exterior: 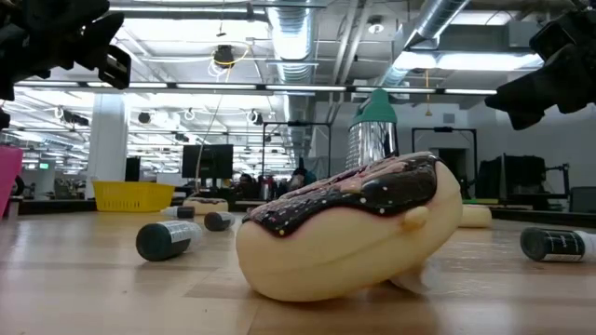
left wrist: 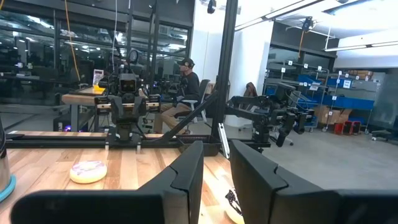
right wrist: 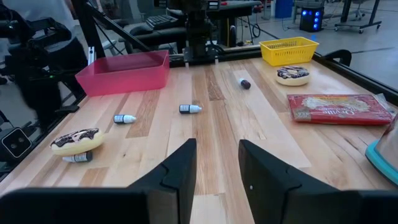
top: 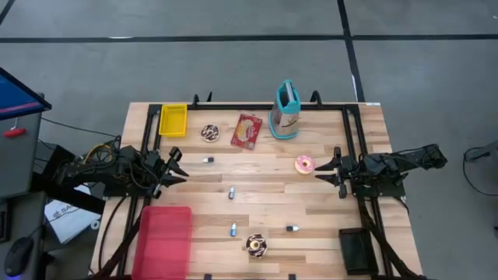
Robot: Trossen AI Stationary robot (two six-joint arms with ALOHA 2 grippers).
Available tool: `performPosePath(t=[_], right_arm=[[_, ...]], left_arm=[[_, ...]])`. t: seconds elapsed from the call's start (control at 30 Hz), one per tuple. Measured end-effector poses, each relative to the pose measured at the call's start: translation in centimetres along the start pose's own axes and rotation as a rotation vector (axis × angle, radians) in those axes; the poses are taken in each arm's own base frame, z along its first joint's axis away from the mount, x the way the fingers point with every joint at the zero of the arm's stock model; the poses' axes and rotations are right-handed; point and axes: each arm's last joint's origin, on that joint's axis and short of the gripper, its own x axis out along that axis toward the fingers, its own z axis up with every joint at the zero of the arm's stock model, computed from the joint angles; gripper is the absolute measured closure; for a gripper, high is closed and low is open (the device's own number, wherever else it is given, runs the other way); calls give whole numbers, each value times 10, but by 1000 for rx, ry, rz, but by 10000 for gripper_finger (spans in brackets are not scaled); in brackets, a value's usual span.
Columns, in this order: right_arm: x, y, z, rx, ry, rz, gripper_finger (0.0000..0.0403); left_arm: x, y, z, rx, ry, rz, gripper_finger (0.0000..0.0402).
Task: Pick & Place Food Item
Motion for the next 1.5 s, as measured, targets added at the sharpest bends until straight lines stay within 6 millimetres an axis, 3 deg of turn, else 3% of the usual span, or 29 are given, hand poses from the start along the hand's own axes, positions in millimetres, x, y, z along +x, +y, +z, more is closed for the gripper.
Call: performPosePath(t=[0.77, 0.87, 0.93, 1.13, 1.27, 1.37, 1.5], right_arm=[[0, 0, 0, 0, 1, 0, 290], [0, 0, 0, 0, 0, 0, 290], [0, 0, 0, 0, 1, 0, 290], [0, 0, 0, 0, 1, 0, 290], [0, 0, 0, 0, 0, 0, 290], [0, 0, 0, 0, 0, 0, 290], [0, 0, 0, 0, 1, 0, 290]], left_arm=[[0, 0, 0, 5, -3, 5, 325], [1, 6, 6, 86, -80, 203, 325], [1, 8, 10, -29, -138, 274, 325], [4, 17, 17, -587, -423, 477, 325], [9, 24, 8, -912, -484, 547, 325], [15, 28, -1, -1051, -466, 584, 325], [22, 29, -10, -1092, -365, 566, 325]])
